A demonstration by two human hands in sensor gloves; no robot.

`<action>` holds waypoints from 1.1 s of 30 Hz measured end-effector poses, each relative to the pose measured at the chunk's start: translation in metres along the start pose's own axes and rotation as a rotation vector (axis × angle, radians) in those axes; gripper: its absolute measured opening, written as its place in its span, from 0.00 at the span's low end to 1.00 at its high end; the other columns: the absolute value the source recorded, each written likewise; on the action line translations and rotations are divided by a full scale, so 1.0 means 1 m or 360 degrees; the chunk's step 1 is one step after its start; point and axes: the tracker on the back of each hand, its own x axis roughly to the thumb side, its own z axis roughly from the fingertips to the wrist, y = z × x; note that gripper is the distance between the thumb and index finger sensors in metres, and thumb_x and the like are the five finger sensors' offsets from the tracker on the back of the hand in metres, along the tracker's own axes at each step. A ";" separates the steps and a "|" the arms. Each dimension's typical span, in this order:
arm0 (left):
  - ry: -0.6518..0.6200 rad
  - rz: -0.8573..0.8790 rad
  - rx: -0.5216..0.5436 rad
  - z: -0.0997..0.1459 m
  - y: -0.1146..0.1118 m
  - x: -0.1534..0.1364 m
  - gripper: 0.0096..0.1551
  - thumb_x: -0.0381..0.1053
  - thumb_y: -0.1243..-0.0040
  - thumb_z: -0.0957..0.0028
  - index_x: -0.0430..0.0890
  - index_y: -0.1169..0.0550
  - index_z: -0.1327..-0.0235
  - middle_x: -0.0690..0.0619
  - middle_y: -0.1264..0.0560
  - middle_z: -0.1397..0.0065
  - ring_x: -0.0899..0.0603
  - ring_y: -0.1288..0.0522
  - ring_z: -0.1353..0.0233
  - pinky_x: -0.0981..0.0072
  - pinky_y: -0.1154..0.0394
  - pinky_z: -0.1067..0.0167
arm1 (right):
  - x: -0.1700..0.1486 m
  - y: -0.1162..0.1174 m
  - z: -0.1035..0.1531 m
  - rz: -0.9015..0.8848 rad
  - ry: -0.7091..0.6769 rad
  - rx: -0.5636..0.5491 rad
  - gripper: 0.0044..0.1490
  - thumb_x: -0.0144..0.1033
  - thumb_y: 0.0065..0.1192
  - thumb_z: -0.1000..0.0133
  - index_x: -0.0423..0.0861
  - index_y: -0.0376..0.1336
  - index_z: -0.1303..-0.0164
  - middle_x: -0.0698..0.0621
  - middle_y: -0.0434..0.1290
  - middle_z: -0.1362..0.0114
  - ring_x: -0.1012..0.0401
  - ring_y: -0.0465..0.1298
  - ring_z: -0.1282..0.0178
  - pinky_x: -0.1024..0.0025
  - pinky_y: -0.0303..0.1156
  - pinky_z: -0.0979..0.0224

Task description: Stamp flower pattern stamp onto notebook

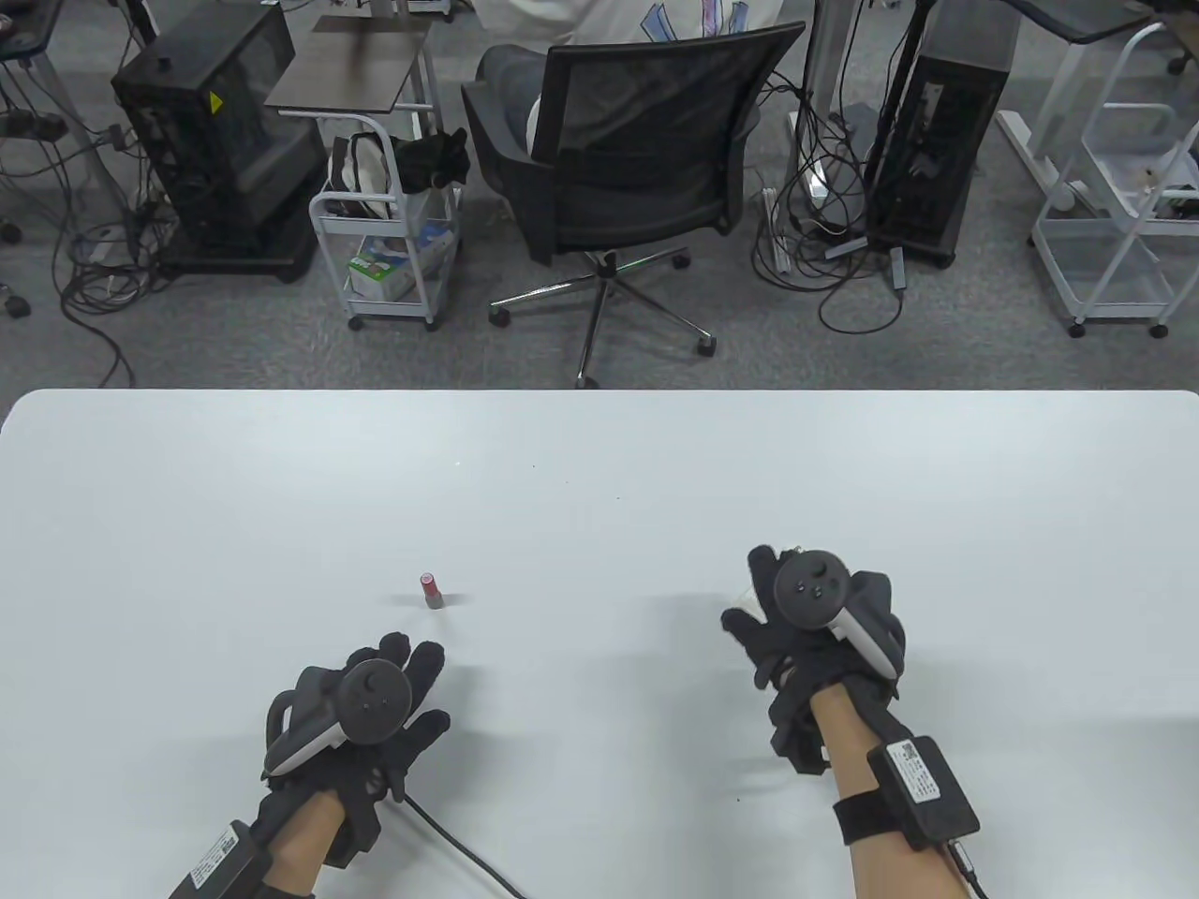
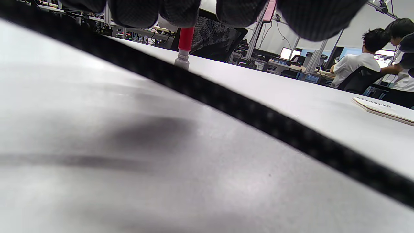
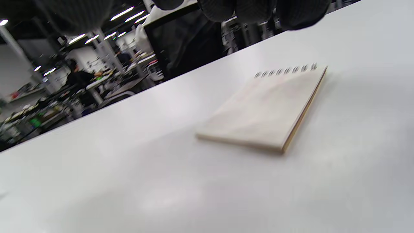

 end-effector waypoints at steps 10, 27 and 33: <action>0.0030 0.0021 -0.0012 -0.001 0.000 -0.003 0.45 0.67 0.50 0.54 0.52 0.43 0.24 0.38 0.47 0.18 0.24 0.44 0.23 0.27 0.46 0.33 | -0.049 0.001 -0.064 0.0243 0.0470 -0.0083 0.44 0.44 0.58 0.48 0.52 0.46 0.22 0.43 0.55 0.20 0.42 0.60 0.20 0.43 0.63 0.28; 0.0024 0.0018 -0.0052 -0.008 -0.005 -0.002 0.44 0.67 0.51 0.54 0.52 0.42 0.24 0.38 0.45 0.19 0.24 0.42 0.23 0.27 0.44 0.34 | -0.056 0.015 -0.082 0.0429 0.0391 -0.0104 0.51 0.42 0.80 0.62 0.49 0.58 0.27 0.42 0.69 0.31 0.41 0.70 0.30 0.45 0.69 0.33; 0.0022 0.0021 -0.0054 -0.007 -0.004 -0.002 0.44 0.67 0.51 0.54 0.52 0.42 0.24 0.38 0.45 0.19 0.24 0.42 0.23 0.27 0.44 0.34 | -0.051 0.018 -0.083 0.0441 0.0412 -0.0093 0.52 0.38 0.79 0.61 0.46 0.57 0.26 0.38 0.69 0.34 0.39 0.71 0.35 0.43 0.68 0.34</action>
